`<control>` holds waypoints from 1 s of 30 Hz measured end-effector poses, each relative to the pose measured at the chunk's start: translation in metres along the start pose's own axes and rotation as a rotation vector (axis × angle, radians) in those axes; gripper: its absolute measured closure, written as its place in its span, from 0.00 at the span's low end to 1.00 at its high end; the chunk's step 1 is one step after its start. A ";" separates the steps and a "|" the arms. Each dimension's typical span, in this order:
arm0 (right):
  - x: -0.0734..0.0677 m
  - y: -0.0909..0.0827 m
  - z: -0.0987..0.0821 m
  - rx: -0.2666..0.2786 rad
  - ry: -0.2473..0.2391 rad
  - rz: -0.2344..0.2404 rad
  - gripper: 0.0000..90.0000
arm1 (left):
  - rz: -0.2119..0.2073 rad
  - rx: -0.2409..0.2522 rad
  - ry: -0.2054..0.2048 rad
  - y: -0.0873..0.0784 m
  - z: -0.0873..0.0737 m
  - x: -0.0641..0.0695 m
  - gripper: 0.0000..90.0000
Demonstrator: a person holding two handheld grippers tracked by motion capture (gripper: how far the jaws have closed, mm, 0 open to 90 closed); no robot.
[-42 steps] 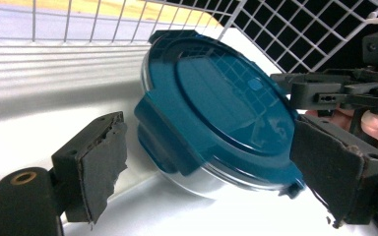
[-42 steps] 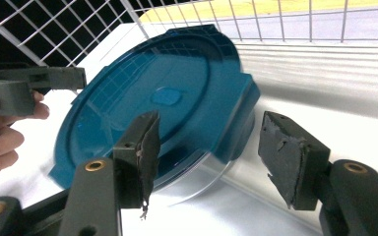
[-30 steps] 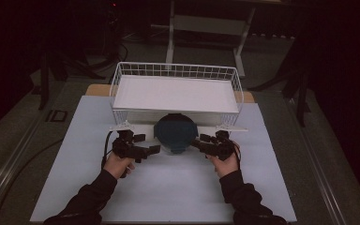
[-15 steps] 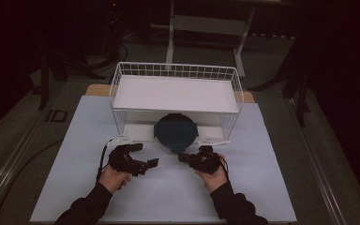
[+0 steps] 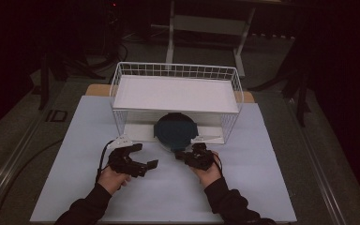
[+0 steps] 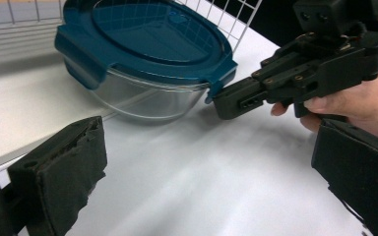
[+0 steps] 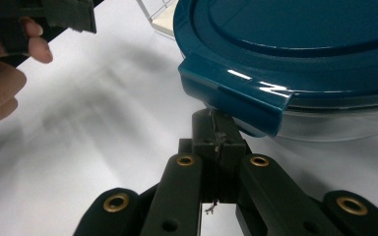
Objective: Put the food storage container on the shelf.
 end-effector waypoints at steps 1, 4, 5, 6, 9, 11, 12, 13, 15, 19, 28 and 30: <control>0.000 0.001 0.001 0.002 0.002 0.003 1.00 | 0.002 0.003 0.003 0.000 0.000 0.000 0.01; 0.001 0.003 0.003 -0.001 0.002 -0.002 1.00 | 0.005 0.008 0.008 0.000 0.000 0.000 0.01; 0.002 0.003 0.004 0.001 0.006 -0.003 1.00 | 0.006 0.013 0.010 -0.001 0.000 0.000 0.01; 0.003 0.004 0.005 0.002 0.002 -0.003 1.00 | 0.010 0.013 0.015 -0.001 0.000 0.000 0.01; 0.005 0.008 0.008 0.004 0.007 -0.007 1.00 | 0.011 0.014 0.017 -0.001 0.000 0.000 0.01; 0.006 0.010 0.011 0.006 0.005 -0.012 1.00 | 0.008 0.014 0.015 0.000 -0.001 0.000 0.01; 0.008 0.011 0.012 0.005 0.010 -0.012 1.00 | 0.008 0.013 0.014 0.000 -0.001 0.000 0.01; 0.008 0.012 0.013 0.007 0.011 -0.013 1.00 | 0.009 0.011 0.017 0.000 -0.001 0.000 0.01; 0.011 0.015 0.015 0.010 0.016 -0.014 1.00 | 0.010 0.017 0.020 0.000 -0.001 0.001 0.01; 0.016 0.019 0.020 0.016 0.024 -0.019 1.00 | 0.009 0.018 0.018 -0.001 -0.001 0.000 0.01; 0.026 0.026 0.029 0.029 0.052 -0.036 1.00 | 0.009 0.024 0.015 -0.003 -0.001 -0.002 0.01; 0.030 0.027 0.031 0.032 0.056 -0.042 1.00 | 0.008 0.025 0.012 -0.003 -0.002 -0.002 0.01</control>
Point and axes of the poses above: each handheld gripper's, and its own axes: y roughly forward along the jaws, z roughly out of its top, x roughly to its right, the point moved 5 cm from there along y, roughly forward along the jaws, and after that the axes turned 6 degrees about -y, right-handed, at the moved point
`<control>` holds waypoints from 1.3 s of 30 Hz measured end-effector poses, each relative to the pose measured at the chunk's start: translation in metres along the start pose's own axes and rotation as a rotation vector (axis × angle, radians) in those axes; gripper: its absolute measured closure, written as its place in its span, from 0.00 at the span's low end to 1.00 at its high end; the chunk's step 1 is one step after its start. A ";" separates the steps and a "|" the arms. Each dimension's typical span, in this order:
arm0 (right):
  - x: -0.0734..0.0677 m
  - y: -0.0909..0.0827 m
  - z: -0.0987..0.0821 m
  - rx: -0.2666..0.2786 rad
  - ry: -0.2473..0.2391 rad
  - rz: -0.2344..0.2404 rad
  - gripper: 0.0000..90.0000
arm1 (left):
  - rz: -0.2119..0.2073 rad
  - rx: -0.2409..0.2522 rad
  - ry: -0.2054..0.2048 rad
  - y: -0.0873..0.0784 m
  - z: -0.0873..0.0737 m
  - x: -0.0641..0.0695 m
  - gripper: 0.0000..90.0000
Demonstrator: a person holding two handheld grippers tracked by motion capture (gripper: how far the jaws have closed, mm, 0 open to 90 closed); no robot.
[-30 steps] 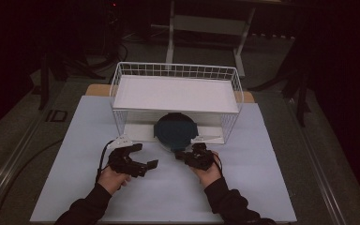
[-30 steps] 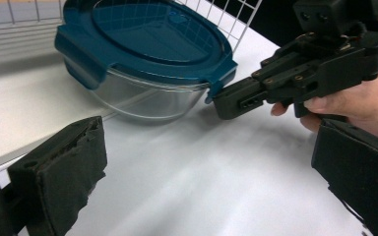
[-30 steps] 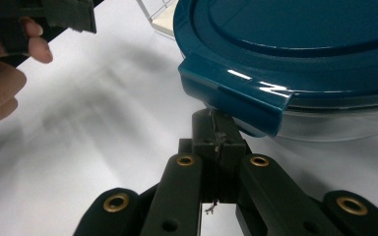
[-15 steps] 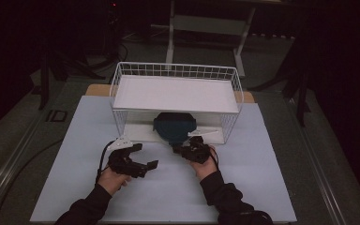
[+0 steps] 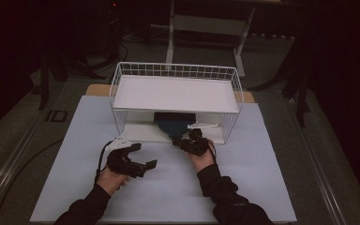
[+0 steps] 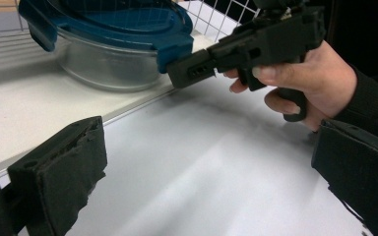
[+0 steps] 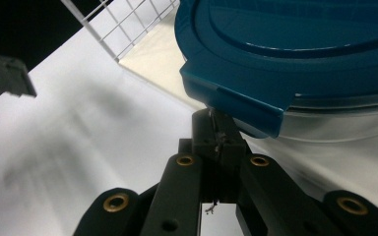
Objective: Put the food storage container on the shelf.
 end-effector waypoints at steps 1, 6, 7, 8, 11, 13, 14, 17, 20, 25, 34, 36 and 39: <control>0.001 0.001 0.001 0.000 0.005 -0.001 1.00 | 0.000 -0.001 -0.001 0.000 0.000 0.000 0.01; 0.006 0.003 0.004 0.010 0.018 0.006 1.00 | -0.001 0.003 0.002 -0.001 0.000 0.000 0.01; 0.005 0.003 0.004 0.013 0.006 -0.004 1.00 | -0.002 0.002 0.001 -0.001 0.000 0.001 0.01; 0.004 0.004 0.004 0.010 -0.005 -0.010 0.99 | -0.001 0.001 0.002 -0.001 0.000 0.001 0.01; 0.002 0.003 0.004 0.014 0.005 0.004 0.93 | -0.003 -0.001 0.006 -0.001 0.000 0.002 0.01; -0.003 0.000 0.003 0.011 -0.006 0.011 0.86 | -0.006 -0.002 0.009 -0.001 0.000 0.003 0.01; -0.005 -0.002 0.003 0.012 -0.009 0.015 0.83 | -0.007 -0.003 0.009 -0.002 0.000 0.003 0.01; -0.012 -0.009 0.001 0.017 -0.052 0.020 0.67 | -0.009 0.004 0.010 -0.004 0.000 0.005 0.01; -0.017 -0.015 -0.002 0.013 -0.061 0.047 0.54 | -0.012 0.011 0.016 -0.007 0.001 0.006 0.01; -0.021 -0.022 -0.006 0.030 -0.055 0.063 0.39 | -0.023 0.014 0.018 -0.008 0.001 0.009 0.01; -0.020 -0.054 -0.025 0.089 -0.090 0.082 0.24 | -0.044 0.006 0.034 -0.007 -0.002 0.015 0.01; -0.018 -0.062 -0.030 0.099 -0.082 0.076 0.24 | -0.050 0.009 0.037 -0.007 -0.003 0.016 0.01; -0.015 -0.072 -0.035 0.112 -0.087 0.050 0.24 | -0.054 0.011 0.046 -0.008 -0.003 0.018 0.01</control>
Point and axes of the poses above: each handheld gripper's, and its own axes: y roughly forward along the jaws, z roughly out of its top, x roughly to its right, the point moved 5 cm from there along y, roughly forward along the jaws, and after that the axes turned 6 degrees about -y, right-handed, at the moved point
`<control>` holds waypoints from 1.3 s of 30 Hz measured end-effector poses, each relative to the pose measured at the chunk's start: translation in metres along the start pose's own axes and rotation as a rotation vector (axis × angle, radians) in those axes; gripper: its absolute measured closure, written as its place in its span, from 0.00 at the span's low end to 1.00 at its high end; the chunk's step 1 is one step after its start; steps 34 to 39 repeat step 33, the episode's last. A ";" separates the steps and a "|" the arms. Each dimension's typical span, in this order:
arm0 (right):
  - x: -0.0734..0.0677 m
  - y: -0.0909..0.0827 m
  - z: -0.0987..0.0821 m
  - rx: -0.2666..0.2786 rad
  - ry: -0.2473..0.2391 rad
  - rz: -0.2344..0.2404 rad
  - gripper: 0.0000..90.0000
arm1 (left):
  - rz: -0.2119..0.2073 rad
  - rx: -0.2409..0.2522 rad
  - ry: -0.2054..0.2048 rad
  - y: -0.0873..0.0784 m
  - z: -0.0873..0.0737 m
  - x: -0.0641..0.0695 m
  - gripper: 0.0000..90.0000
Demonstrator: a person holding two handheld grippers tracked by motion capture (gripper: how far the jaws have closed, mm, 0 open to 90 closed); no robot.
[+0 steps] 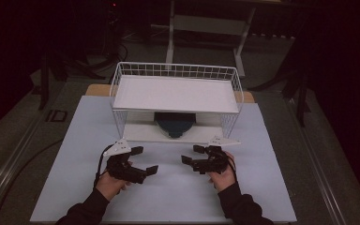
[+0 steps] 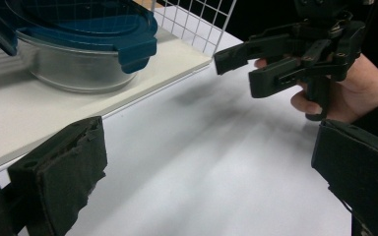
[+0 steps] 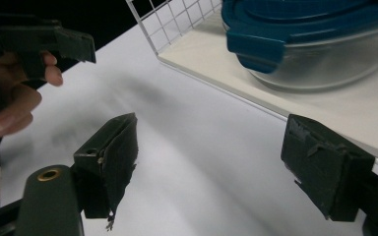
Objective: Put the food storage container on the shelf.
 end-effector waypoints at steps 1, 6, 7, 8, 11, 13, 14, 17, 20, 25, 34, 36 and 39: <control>0.000 -0.003 -0.001 -0.001 -0.003 -0.005 0.24 | 0.000 0.002 0.003 0.000 0.000 0.000 0.01; 0.000 -0.017 -0.008 0.010 -0.018 -0.015 0.22 | -0.003 -0.003 0.002 0.000 -0.003 0.001 0.01; 0.000 -0.019 -0.010 0.010 -0.022 -0.016 0.22 | -0.004 -0.005 0.002 0.000 -0.003 0.001 0.01; 0.001 -0.022 -0.012 0.009 -0.026 -0.022 0.22 | -0.002 -0.006 0.003 0.000 -0.003 0.001 0.01; 0.002 -0.030 -0.019 0.006 -0.014 -0.022 0.22 | -0.004 -0.005 0.009 0.000 -0.003 0.002 0.01; 0.003 -0.035 -0.024 0.005 -0.011 -0.028 0.22 | -0.003 -0.001 0.013 0.000 -0.003 0.003 0.01; 0.003 -0.038 -0.026 0.006 -0.011 -0.030 0.22 | -0.004 -0.001 0.015 0.000 -0.003 0.003 0.01; 0.005 -0.045 -0.032 0.010 -0.016 -0.043 0.22 | -0.006 0.002 0.019 -0.001 -0.002 0.003 0.01; 0.007 -0.050 -0.036 0.011 -0.007 -0.045 0.22 | -0.006 0.004 0.021 -0.001 -0.003 0.004 0.01; 0.011 -0.065 -0.040 0.028 -0.014 -0.072 0.22 | -0.003 -0.004 0.038 0.001 -0.004 0.006 0.01; 0.017 -0.069 -0.041 0.037 0.004 -0.087 0.23 | -0.011 -0.011 0.047 0.003 -0.006 0.007 0.01; 0.017 -0.069 -0.041 0.037 0.004 -0.087 0.23 | -0.011 -0.011 0.047 0.003 -0.006 0.007 0.01; 0.017 -0.069 -0.041 0.037 0.004 -0.087 0.23 | -0.011 -0.011 0.047 0.003 -0.006 0.007 0.01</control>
Point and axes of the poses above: each handheld gripper's, and its own axes: y roughly forward along the jaws, z roughly out of its top, x roughly to its right, the point moved 5 cm from there along y, roughly forward along the jaws, and after that the axes turned 6 degrees about -y, right-handed, at the moved point
